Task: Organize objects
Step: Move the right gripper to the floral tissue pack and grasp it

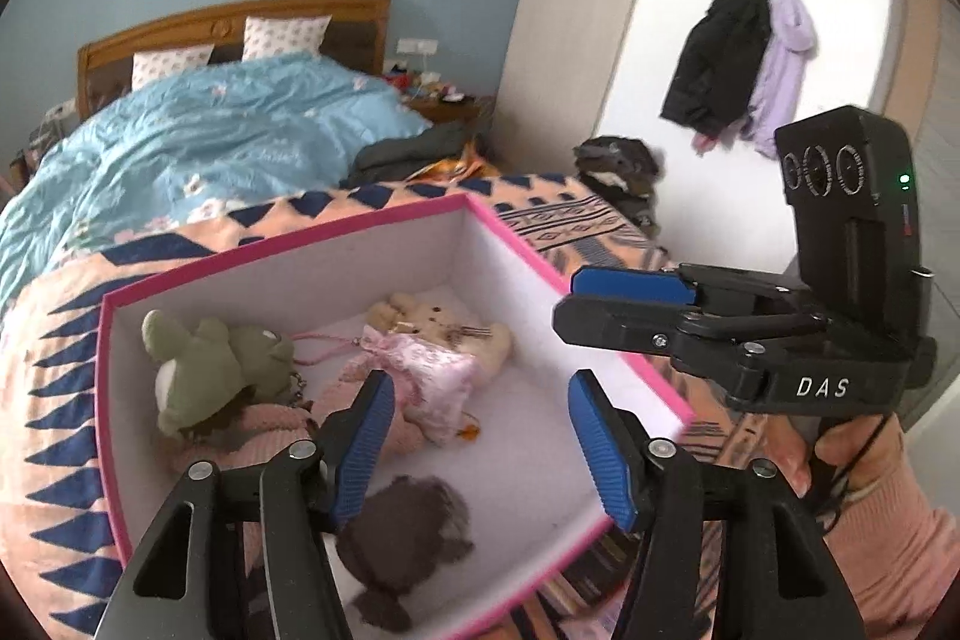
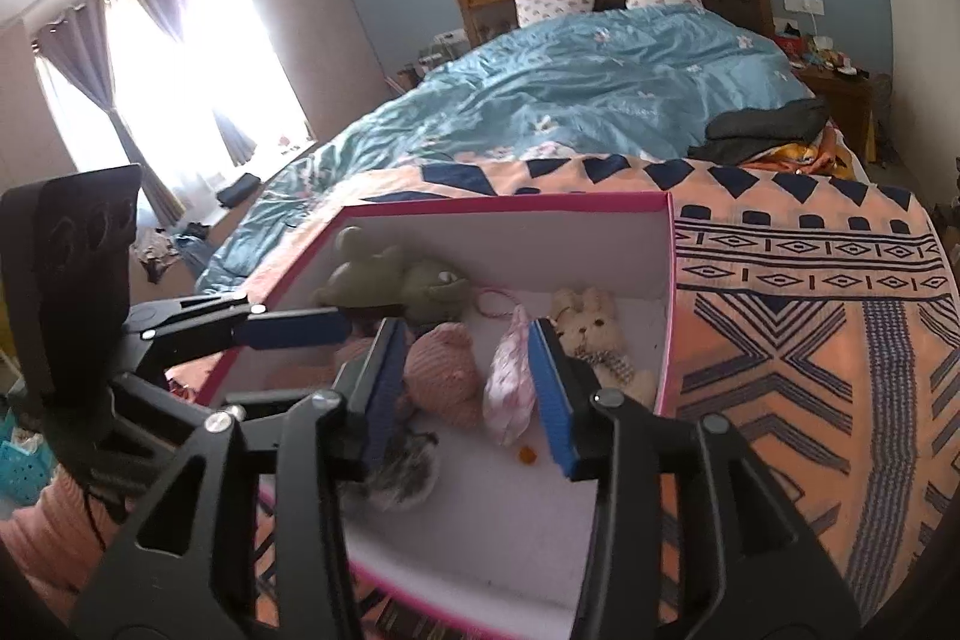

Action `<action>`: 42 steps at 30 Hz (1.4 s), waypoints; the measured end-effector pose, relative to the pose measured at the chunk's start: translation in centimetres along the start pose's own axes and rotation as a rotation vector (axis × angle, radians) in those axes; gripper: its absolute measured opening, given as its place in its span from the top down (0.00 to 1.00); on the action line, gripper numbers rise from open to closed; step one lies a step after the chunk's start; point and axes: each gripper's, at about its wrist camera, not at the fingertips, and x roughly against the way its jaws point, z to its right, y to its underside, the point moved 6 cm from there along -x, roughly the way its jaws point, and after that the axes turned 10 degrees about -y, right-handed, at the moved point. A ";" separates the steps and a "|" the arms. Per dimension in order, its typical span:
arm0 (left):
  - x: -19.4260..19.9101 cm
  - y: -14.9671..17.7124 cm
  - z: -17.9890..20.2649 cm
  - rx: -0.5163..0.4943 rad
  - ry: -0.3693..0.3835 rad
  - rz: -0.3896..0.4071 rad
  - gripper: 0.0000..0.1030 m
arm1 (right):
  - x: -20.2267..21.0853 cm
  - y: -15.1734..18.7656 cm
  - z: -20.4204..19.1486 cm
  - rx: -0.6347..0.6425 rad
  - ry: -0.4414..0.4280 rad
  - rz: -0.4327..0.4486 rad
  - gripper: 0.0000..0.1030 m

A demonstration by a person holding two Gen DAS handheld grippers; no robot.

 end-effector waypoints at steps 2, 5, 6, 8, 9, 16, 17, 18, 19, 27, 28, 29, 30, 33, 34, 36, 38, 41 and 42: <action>1.1 0.7 0.7 -0.017 0.012 0.016 0.38 | 1.1 0.6 -0.7 0.011 -0.016 0.010 0.56; 2.9 2.1 2.0 -0.050 0.027 0.039 0.38 | 2.7 2.1 -1.9 0.032 -0.034 0.012 0.54; 3.2 2.4 2.3 -0.056 0.026 0.043 0.37 | 3.3 2.9 -2.3 0.039 -0.040 0.011 0.54; 4.0 3.5 3.3 -0.081 0.041 0.049 0.37 | 4.0 3.9 -2.8 0.046 -0.049 0.007 0.53; 4.3 4.0 3.7 -0.087 0.049 0.048 0.37 | 4.5 4.7 -3.2 0.051 -0.047 0.006 0.53; 3.5 9.0 5.7 -0.085 0.125 -0.031 0.36 | 5.1 10.6 -3.1 -0.002 -0.041 -0.050 0.51; 3.0 9.7 5.8 -0.076 0.129 -0.049 0.36 | 4.9 11.3 -2.8 -0.015 -0.044 -0.063 0.51; 2.6 10.4 5.9 -0.069 0.133 -0.068 0.36 | 4.6 12.2 -2.6 -0.035 -0.046 -0.078 0.51; 2.2 11.0 5.9 -0.061 0.130 -0.084 0.36 | 4.3 13.2 -2.3 -0.064 -0.052 -0.093 0.51; -0.2 14.2 6.4 0.020 0.171 -0.180 0.39 | 3.9 16.5 -0.3 -0.189 -0.057 -0.100 0.51; -0.2 14.3 6.5 0.022 0.178 -0.180 0.41 | 3.8 16.5 -0.2 -0.197 -0.053 -0.099 0.51; -0.3 14.4 6.6 0.022 0.186 -0.181 0.44 | 3.7 16.5 -0.1 -0.203 -0.052 -0.099 0.51; -0.3 14.5 6.9 0.024 0.196 -0.182 0.45 | 3.6 16.7 -0.2 -0.204 -0.057 -0.104 0.51; -0.1 14.7 7.4 0.020 0.218 -0.180 0.47 | 3.3 16.8 -1.0 -0.179 -0.065 -0.124 0.62; 0.0 14.8 7.5 0.017 0.222 -0.180 0.47 | 3.2 16.9 -1.2 -0.172 -0.069 -0.132 0.63; 0.2 14.9 7.6 0.015 0.229 -0.180 0.47 | 3.2 17.3 -1.5 -0.153 -0.058 -0.143 0.63; 0.3 15.2 7.9 0.014 0.240 -0.184 0.47 | 3.3 17.5 -1.6 -0.148 -0.061 -0.147 0.63; 0.5 15.8 8.3 0.005 0.256 -0.194 0.46 | 3.6 18.2 -2.1 -0.130 -0.072 -0.173 0.63; 0.6 16.1 8.5 0.002 0.261 -0.199 0.46 | 3.7 18.4 -2.2 -0.127 -0.075 -0.179 0.63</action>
